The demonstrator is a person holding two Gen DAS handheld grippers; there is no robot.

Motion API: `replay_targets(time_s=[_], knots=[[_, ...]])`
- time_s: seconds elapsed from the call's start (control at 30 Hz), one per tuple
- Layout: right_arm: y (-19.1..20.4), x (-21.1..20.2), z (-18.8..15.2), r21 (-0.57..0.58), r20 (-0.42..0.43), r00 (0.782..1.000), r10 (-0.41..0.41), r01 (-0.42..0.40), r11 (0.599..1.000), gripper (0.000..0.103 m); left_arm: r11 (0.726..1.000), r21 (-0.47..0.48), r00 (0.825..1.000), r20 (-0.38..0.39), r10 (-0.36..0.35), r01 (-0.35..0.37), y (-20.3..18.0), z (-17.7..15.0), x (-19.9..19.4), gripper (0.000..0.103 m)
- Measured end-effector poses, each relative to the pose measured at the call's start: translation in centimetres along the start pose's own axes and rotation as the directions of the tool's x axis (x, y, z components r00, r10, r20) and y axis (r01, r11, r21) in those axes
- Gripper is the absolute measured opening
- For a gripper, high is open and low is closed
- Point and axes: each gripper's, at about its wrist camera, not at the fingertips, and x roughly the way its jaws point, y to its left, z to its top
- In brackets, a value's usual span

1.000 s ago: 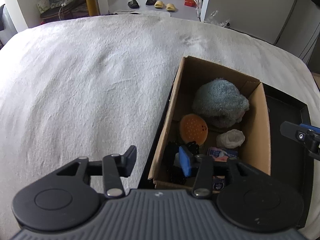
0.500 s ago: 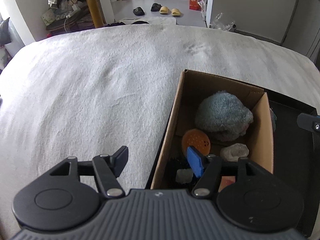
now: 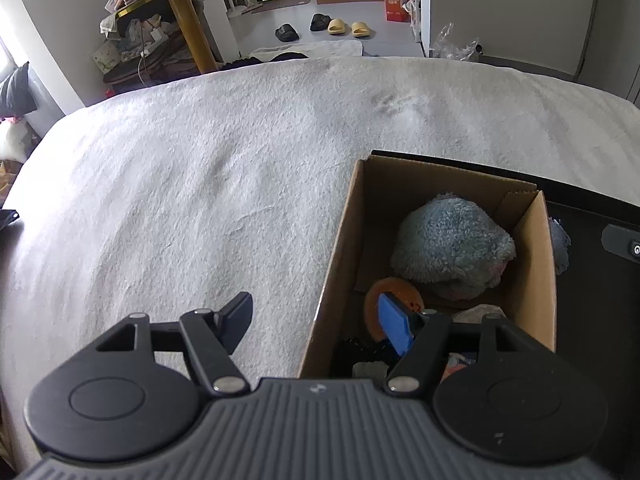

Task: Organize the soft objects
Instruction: 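Move the open right gripper back over the tray toward the blue denim plush, then close the right gripper on the blue denim plush and lift it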

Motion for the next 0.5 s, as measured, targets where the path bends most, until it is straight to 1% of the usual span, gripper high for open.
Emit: replay_targets(time_s=[0.2, 0.27, 0.33, 0.43, 0.5], knots=[[-2.0, 1.1, -0.4, 0.029, 0.022, 1.000, 0.023, -0.023, 0.999, 0.077, 1.000, 0.002, 1.000, 0.003, 0.027, -0.027, -1.0, 0.6, 0.2, 0.069], [-2.6, 1.6, -0.6, 0.039, 0.026, 0.999, 0.032, -0.033, 0.999, 0.077, 0.999, -0.004, 0.999, 0.013, 0.040, -0.040, -1.3, 0.7, 0.1, 0.071], [-3.2, 2.2, -0.6, 0.052, 0.017, 0.999, 0.041, -0.042, 0.998, 0.077, 0.998, 0.004, 0.998, 0.019, 0.057, -0.057, -1.7, 1.0, 0.1, 0.079], [-3.9, 2.9, -0.4, 0.069, 0.017, 0.998, 0.058, -0.059, 0.996, 0.077, 0.997, 0.011, 0.996, 0.026, 0.082, -0.082, -2.3, 1.2, 0.2, 0.084], [-4.2, 3.6, -0.1, 0.081, 0.016, 0.998, 0.065, -0.066, 0.994, 0.077, 0.995, 0.024, 0.995, 0.023, 0.097, -0.098, -2.8, 1.4, 0.5, 0.084]])
